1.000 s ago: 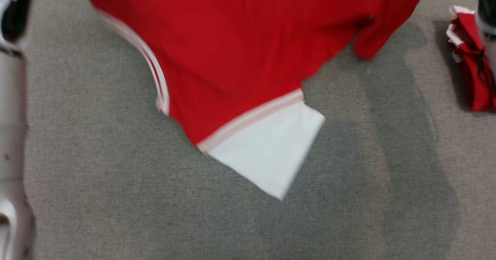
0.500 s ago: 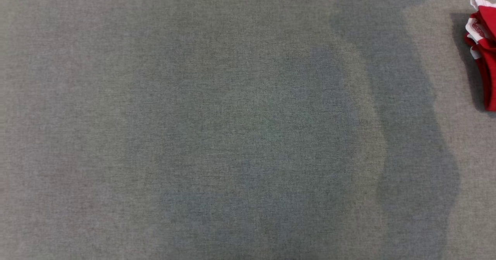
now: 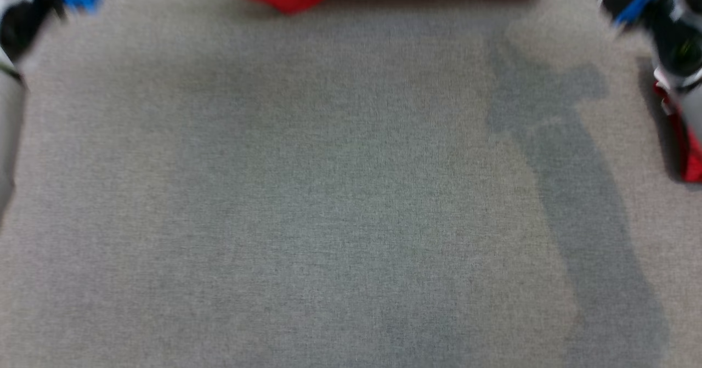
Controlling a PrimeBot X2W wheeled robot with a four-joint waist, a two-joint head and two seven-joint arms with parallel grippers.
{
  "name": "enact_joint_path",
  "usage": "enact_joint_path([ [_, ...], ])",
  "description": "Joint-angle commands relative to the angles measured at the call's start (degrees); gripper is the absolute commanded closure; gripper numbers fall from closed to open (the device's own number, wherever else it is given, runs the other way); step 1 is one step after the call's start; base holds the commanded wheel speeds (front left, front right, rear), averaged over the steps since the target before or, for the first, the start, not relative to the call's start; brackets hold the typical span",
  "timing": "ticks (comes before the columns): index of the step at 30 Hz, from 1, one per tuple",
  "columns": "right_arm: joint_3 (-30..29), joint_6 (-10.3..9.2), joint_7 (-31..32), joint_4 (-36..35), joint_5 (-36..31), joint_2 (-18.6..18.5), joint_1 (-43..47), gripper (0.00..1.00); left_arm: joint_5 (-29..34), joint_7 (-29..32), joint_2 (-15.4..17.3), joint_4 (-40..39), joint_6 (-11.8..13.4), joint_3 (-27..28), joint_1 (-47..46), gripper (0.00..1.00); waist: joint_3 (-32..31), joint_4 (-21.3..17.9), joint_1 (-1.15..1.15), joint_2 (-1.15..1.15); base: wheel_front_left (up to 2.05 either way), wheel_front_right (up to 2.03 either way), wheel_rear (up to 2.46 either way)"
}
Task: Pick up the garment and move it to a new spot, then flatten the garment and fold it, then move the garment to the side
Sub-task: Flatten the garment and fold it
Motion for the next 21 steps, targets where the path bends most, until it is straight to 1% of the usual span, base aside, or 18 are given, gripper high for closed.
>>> enact_joint_path([
  [1,2.63,0.01,2.51,-1.61,1.76,-1.40,4.71,1.00,-2.82,3.26,1.93,-2.79,-0.07,-3.42,4.77,1.00,-2.75,-0.64,0.01,0.01,0.00,0.00,0.00],
  [7,10.96,0.01,9.90,-7.67,6.62,-5.59,16.79,1.00,-11.30,13.99,10.35,-13.32,-0.06,-13.00,18.06,1.00,-10.32,-1.26,0.01,0.01,0.00,0.00,0.00],
  [13,18.25,0.01,17.19,-13.05,9.44,-10.24,25.91,1.00,-21.60,24.10,17.94,-24.48,-0.06,-16.73,31.28,1.00,-15.23,-2.41,0.01,0.01,0.00,0.00,0.00],
  [14,18.25,0.01,17.19,-13.05,9.44,-10.24,25.91,1.00,-21.60,24.10,17.94,-24.48,-0.06,-16.73,31.28,1.00,-15.23,-2.41,0.01,0.01,0.00,0.00,0.00],
  [15,19.12,0.01,18.14,-14.16,9.75,-11.10,27.09,1.00,-23.01,25.46,19.09,-26.43,-0.02,-16.99,33.25,1.00,-15.61,-2.56,0.01,0.01,0.00,0.00,0.00],
  [18,21.25,0.01,20.18,-17.27,10.19,-13.71,30.07,1.00,-26.04,29.08,22.64,-32.26,1.36,-18.36,39.16,1.00,-16.41,-3.02,0.01,0.01,0.00,0.00,0.00],
  [21,23.05,0.01,21.12,-20.05,10.06,-16.31,33.52,1.00,-28.29,30.57,25.72,-38.54,3.42,-18.93,43.89,1.00,-17.23,-3.05,0.01,0.01,0.00,0.00,0.00],
])
